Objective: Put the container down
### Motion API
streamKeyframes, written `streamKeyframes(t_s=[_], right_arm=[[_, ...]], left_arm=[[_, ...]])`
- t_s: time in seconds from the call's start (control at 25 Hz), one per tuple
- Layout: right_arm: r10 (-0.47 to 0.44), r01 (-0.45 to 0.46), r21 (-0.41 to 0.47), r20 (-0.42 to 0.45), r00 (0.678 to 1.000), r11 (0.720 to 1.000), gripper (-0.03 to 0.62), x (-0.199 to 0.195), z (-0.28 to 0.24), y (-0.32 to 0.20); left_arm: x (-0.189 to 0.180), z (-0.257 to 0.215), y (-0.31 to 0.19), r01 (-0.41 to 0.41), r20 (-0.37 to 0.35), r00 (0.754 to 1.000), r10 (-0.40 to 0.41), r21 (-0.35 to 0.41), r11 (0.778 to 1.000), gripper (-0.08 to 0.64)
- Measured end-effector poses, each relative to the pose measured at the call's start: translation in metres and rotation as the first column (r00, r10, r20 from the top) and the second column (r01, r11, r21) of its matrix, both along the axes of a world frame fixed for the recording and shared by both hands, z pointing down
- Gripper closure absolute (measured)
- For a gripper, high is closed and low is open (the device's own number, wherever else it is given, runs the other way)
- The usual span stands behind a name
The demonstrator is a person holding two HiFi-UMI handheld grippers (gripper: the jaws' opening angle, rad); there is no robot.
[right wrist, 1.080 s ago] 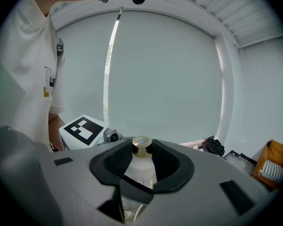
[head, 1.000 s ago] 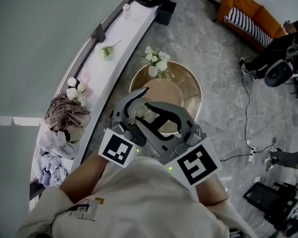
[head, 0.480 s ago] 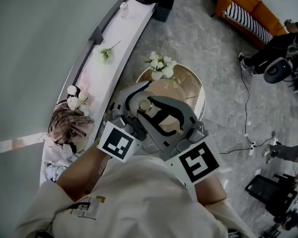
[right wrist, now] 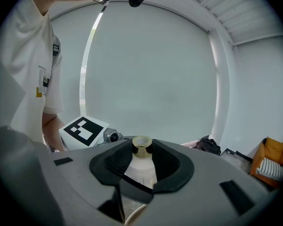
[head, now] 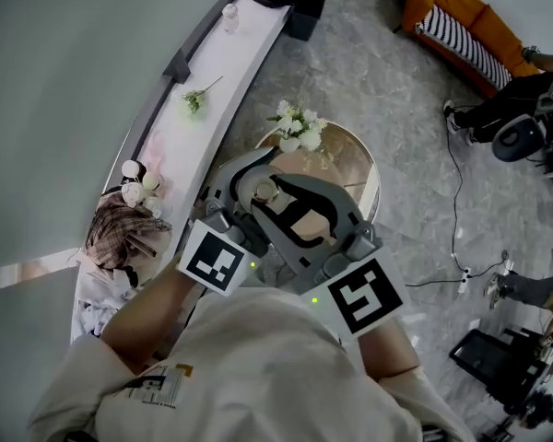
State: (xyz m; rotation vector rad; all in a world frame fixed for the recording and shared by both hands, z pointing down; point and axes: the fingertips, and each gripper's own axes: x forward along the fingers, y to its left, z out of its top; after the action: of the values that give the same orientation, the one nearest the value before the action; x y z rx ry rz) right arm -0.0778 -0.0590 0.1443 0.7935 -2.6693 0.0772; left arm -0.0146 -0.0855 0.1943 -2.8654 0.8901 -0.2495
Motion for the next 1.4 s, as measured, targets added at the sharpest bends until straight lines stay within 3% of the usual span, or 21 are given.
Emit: streamKeyframes(t_s=[0.2,0.4,0.56,0.72,0.84,1.04,1.2,1.4], right_arm=[[-0.052,0.052,-0.001,0.0,0.999,0.999,0.468,0.012,0.01,-0.002],[-0.057,0.057,-0.024,-0.008,0.998,0.998,0.467,0.018,0.024,-0.009],[-0.047,0.047,-0.028,0.0,0.999,0.998,0.468,0.015,0.044,-0.027],[-0.037,0.037,-0.025,0.004,0.999,0.999,0.466,0.01,0.074,-0.044],[-0.038,0.038,-0.026,0.006,0.999,0.999,0.466,0.005,0.097,-0.057],[-0.055,0.054,-0.021,-0.013,0.998,0.998,0.466,-0.005,0.138,-0.079],[-0.036,0.035,-0.031,-0.027,0.999,0.999,0.466,-0.005,0.181,-0.096],[-0.006,0.005,-0.06,-0.033,0.999,0.998,0.466,-0.004,0.235,-0.113]], left_arm=[[0.009,0.013,-0.003,0.016,0.062,0.998,-0.016,-0.012,1.0,0.199],[0.017,0.026,-0.01,0.04,0.008,0.999,-0.04,0.01,0.999,0.199],[0.012,0.044,-0.03,0.052,0.019,0.998,-0.052,-0.009,0.999,0.199],[0.007,0.075,-0.046,0.037,0.036,0.999,-0.037,0.003,0.999,0.199],[0.004,0.099,-0.057,0.02,0.001,1.0,-0.02,0.005,1.0,0.199],[-0.01,0.137,-0.084,0.045,0.053,0.998,-0.045,0.003,0.999,0.199],[-0.008,0.178,-0.1,0.054,0.005,0.999,-0.054,0.019,0.998,0.199],[-0.007,0.233,-0.115,0.049,0.011,0.999,-0.049,0.016,0.999,0.199]])
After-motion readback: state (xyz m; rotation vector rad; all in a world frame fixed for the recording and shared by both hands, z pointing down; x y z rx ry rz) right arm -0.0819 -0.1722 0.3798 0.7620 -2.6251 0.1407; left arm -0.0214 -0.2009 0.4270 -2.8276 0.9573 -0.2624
